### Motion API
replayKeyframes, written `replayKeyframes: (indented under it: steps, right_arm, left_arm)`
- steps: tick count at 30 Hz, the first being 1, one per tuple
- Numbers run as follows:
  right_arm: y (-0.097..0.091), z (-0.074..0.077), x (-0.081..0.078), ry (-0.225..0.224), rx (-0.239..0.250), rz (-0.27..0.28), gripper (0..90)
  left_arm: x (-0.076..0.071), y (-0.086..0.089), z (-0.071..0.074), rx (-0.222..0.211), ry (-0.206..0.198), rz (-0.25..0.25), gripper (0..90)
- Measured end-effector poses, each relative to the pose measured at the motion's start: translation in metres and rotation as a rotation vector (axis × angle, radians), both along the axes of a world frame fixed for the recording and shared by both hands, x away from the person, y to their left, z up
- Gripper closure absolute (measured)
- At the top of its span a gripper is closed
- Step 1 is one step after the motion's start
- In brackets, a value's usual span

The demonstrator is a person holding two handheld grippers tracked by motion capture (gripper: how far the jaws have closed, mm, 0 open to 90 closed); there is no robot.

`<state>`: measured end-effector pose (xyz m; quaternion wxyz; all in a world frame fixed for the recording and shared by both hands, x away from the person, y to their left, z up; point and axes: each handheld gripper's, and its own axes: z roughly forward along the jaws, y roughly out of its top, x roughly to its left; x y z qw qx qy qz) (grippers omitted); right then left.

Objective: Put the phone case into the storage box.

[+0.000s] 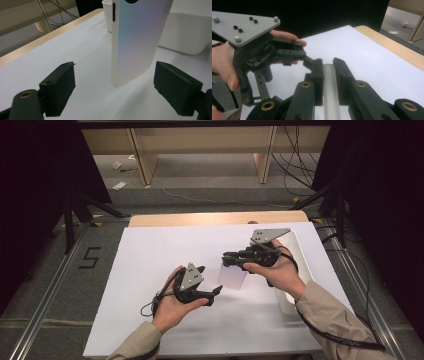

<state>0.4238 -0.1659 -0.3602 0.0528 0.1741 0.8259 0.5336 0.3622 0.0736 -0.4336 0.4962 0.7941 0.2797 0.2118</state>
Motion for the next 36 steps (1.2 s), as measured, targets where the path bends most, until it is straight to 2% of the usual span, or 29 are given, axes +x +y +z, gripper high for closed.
replayKeyframes:
  steps: [16,27,36]
  right_arm:
    - [0.0041,0.0019,-0.0041,-0.03,-0.079,0.103,80.1]
    - [0.004,0.0036,-0.0049,-0.028,-0.095,0.146,80.1]
    - [0.0043,0.0046,-0.0056,-0.025,-0.098,0.165,80.1]
  left_arm:
    - [-0.0004,-0.0019,-0.0004,-0.002,-0.002,-0.026,17.2]
    - [-0.0004,-0.0033,-0.001,-0.004,-0.004,-0.042,18.9]
    - [-0.0008,-0.0065,-0.0019,-0.003,-0.01,-0.084,24.5]
